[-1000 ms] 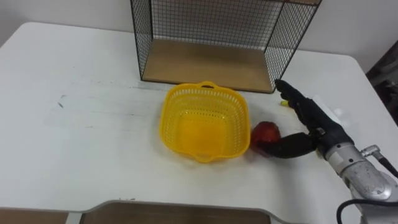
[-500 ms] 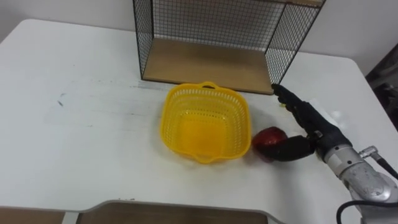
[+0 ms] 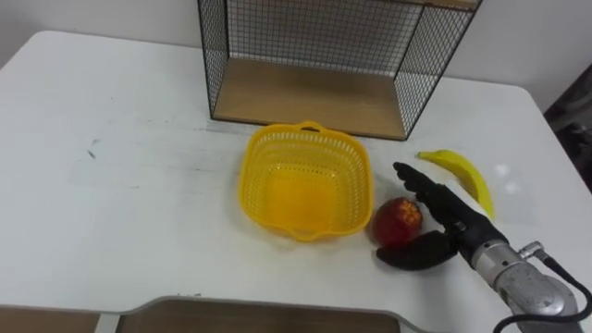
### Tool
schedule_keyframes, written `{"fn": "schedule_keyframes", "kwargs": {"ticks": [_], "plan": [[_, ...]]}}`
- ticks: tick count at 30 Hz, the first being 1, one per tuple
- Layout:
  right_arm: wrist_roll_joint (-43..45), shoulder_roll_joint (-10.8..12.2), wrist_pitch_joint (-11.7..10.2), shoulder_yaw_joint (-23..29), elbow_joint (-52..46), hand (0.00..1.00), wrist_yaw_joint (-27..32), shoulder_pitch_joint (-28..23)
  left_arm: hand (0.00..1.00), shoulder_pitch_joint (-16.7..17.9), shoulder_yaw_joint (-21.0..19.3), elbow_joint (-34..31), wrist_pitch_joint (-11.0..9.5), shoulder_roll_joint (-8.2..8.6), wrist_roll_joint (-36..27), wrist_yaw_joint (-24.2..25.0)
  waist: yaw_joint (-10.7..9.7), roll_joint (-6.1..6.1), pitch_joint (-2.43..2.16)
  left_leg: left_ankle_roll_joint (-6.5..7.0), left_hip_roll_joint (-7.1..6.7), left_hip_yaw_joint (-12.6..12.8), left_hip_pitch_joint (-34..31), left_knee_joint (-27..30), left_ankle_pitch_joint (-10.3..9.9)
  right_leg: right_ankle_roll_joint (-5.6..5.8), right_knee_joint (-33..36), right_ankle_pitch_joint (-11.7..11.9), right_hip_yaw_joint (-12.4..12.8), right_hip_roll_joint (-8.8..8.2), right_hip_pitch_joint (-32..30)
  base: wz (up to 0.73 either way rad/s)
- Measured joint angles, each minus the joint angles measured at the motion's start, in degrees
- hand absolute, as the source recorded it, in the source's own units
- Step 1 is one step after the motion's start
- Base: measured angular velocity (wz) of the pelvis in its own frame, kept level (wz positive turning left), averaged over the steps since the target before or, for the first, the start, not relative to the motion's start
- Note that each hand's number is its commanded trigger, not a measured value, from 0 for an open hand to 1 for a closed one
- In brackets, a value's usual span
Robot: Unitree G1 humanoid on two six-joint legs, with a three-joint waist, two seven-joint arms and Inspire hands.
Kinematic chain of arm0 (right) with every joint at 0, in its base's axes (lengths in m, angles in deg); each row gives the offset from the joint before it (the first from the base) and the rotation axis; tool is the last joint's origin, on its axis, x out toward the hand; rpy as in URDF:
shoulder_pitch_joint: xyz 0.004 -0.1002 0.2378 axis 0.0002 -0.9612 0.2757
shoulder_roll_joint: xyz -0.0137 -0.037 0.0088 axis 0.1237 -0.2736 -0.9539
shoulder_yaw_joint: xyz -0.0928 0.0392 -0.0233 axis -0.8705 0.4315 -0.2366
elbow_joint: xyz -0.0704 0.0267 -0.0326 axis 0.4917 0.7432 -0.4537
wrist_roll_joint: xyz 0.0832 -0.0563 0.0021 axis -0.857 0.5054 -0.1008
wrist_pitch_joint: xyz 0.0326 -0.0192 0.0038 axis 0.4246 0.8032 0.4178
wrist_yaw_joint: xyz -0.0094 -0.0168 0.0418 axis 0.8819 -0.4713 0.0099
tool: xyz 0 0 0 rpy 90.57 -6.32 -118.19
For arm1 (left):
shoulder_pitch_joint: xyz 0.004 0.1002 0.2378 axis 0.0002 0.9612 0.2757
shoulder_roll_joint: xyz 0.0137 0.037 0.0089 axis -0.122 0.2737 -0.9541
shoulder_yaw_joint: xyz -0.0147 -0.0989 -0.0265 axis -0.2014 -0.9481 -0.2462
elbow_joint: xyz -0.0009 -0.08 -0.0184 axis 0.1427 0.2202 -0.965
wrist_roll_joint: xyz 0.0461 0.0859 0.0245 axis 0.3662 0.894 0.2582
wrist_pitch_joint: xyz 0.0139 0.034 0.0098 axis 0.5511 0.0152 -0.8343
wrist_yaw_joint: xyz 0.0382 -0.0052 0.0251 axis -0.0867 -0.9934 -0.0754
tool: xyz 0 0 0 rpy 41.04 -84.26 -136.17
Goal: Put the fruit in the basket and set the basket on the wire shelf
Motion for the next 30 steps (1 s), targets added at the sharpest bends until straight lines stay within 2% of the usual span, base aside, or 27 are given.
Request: {"fn": "schedule_keyframes", "kwargs": {"ticks": [5, 7, 13, 18, 26, 30], "plan": [[-0.45, -0.07, 0.03, 0.01, 1.41, 0.0, -0.29, 0.21, 0.0, 0.57, 0.34, 0.02, 0.71, -0.03, 0.01, 0.01, 0.0, -0.04, -0.07, 0.0, 0.0, -0.32, 0.77, -0.09, -0.01, 0.0, 0.0, 0.0, -0.49, -0.05, 0.92, 0.03], [-0.76, -0.1, 0.01, 0.02, 2.16, 1.0, -0.25, 0.52, 0.0, 0.5, 0.43, 0.03, 1.06, 0.02, 0.02, 0.02, 0.02, -0.19, -0.07, 0.0, 0.0, -0.52, 0.76, 0.0, -0.01, 0.0, 0.0, 0.0, -0.52, -0.04, 0.96, 0.02], [-0.69, -0.08, -0.45, 1.33, 3.67, 1.0, 1.95, 0.77, 0.0, 0.48, 0.42, 0.14, 1.66, 0.01, 0.05, 0.02, 0.12, -0.17, -0.02, -0.02, 0.0, -1.25, 0.78, -0.02, -0.03, -0.01, -0.1, 0.01, -1.17, -0.06, 1.42, 0.05], [-0.63, -0.33, -0.73, 1.92, 6.93, 1.0, 3.79, 3.19, 0.0, 0.14, 0.45, 0.12, 1.64, 0.03, -0.01, -0.25, 0.21, -0.15, -0.03, -0.05, 0.03, -1.24, 0.86, -0.09, -0.02, -0.01, -0.11, 0.0, -1.28, -0.04, 1.48, 0.01], [-3.0, 0.02, -0.76, 2.15, 7.16, 1.0, 3.97, 2.21, 0.0, -0.5, 0.39, 0.13, 1.44, -0.21, 0.02, -0.41, 0.39, -1.19, 0.05, -0.05, 0.03, -1.05, 1.36, -0.19, -0.01, -0.01, -0.11, 0.0, -1.1, -0.01, 1.58, 0.0], [-5.11, 0.08, -0.85, 2.15, 8.26, 1.0, 4.09, 2.09, 0.0, -0.59, 0.2, 0.05, 1.06, -0.37, 0.02, -0.05, 0.53, -1.22, 0.05, -0.04, 0.02, -1.04, 1.61, -0.28, -0.02, -0.01, -0.1, 0.0, -0.76, 0.01, 1.78, 0.0]]}}
